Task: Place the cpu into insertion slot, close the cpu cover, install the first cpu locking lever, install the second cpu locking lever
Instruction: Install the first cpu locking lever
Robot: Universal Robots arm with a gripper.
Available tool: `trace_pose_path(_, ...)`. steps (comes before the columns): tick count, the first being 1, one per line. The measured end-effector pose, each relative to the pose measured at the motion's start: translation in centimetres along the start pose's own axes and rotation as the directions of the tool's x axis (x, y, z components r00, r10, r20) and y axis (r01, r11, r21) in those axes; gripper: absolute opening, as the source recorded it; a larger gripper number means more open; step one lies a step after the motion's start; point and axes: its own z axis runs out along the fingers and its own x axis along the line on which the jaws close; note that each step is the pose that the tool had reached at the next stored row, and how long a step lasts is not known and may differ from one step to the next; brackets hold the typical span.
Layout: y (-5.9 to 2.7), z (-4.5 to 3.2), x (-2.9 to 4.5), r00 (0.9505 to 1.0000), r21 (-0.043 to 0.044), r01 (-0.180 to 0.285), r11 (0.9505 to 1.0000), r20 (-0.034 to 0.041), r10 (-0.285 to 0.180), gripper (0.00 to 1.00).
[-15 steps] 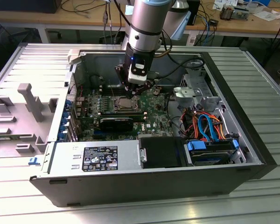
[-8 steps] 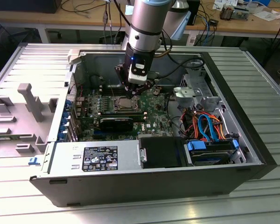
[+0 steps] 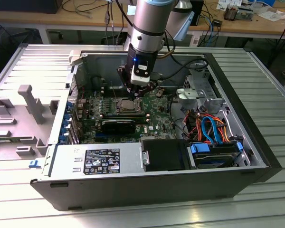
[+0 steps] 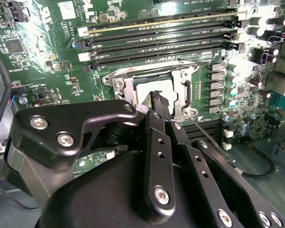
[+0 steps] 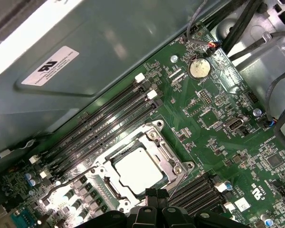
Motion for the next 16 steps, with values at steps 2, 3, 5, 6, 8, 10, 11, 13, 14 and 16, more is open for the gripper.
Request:
trace_pose_path(2, 0.0, 0.0, 0.0, 1.0, 0.0002, 0.002, 1.0, 0.0002, -0.002, 0.11)
trace_pose_path(3, 0.0, 0.0, 0.0, 1.0, 0.0002, 0.002, 1.0, 0.0003, -0.002, 0.11)
trace_pose_path(5, 0.0, 0.0, 0.0, 1.0, 0.0004, 0.004, 1.0, 0.0005, -0.004, 0.11)
trace_pose_path(6, 0.0, -0.01, 0.0, 1.0, 0.0005, 0.005, 1.0, 0.0005, -0.005, 0.11)
trace_pose_path(8, 0.0, -0.01, 0.0, 1.0, 0.0006, 0.007, 1.0, 0.0007, -0.007, 0.11)
trace_pose_path(10, 0.0, -0.02, 0.01, 1.0, 0.0008, 0.008, 1.0, 0.0009, -0.008, 0.11)
trace_pose_path(11, 0.0, -0.02, 0.0, 1.0, 0.0009, 0.009, 1.0, 0.0011, -0.009, 0.11)
trace_pose_path(13, 0.0, -0.03, 0.0, 0.9999, 0.0011, 0.011, 0.9999, 0.0013, -0.011, 0.11)
trace_pose_path(14, 0.0, -0.03, 0.0, 0.9999, 0.0012, 0.012, 0.9999, 0.0014, -0.012, 0.11)
trace_pose_path(16, 0.0, -0.04, 0.0, 0.9999, 0.0014, 0.014, 0.9999, 0.0016, -0.014, 0.11)
